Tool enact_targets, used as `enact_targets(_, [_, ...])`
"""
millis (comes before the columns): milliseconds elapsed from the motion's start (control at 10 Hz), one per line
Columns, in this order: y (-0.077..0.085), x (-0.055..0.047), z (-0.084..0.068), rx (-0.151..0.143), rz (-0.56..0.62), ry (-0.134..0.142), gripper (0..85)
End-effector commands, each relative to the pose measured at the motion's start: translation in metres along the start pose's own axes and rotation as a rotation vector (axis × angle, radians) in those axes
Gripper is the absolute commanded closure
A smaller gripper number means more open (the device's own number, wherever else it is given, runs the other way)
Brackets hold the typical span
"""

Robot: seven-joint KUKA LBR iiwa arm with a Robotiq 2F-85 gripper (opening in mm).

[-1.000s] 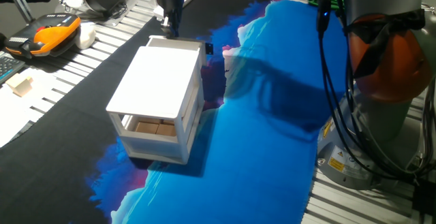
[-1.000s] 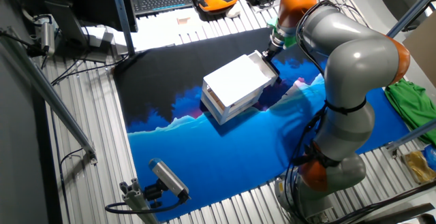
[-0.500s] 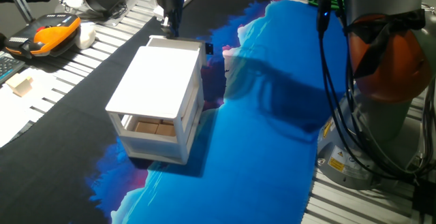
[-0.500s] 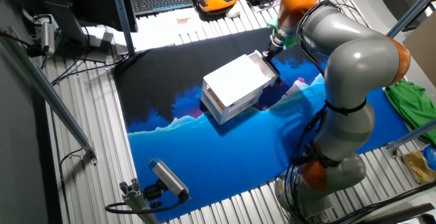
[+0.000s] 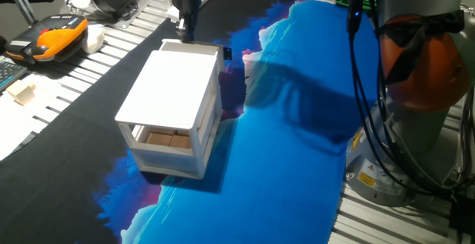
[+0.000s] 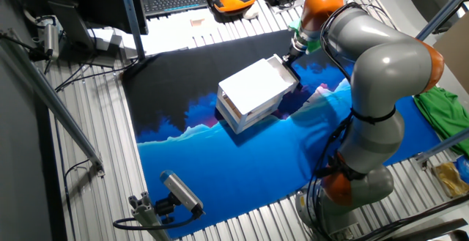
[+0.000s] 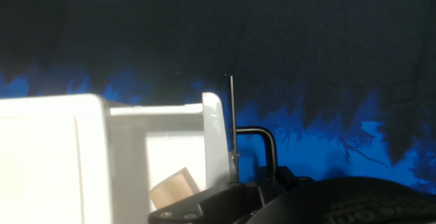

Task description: Grasp the handle and close the drawer

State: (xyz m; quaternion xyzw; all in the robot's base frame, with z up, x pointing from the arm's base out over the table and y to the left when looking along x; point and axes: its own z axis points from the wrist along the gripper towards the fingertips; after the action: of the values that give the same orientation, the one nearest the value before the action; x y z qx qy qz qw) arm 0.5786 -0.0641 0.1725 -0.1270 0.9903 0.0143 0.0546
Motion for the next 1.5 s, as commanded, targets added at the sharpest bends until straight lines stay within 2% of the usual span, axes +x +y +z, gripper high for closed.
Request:
enact_targets(0, [0.0,0.0,0.0,-0.004,-0.001,-0.003,85.0])
enact_targets(800, [0.009,-0.004,0.001,-0.008,-0.012,-0.02,85.0])
enact_targets(1400, [0.022,-0.011,-0.009,-0.016,-0.015,-0.001,85.0])
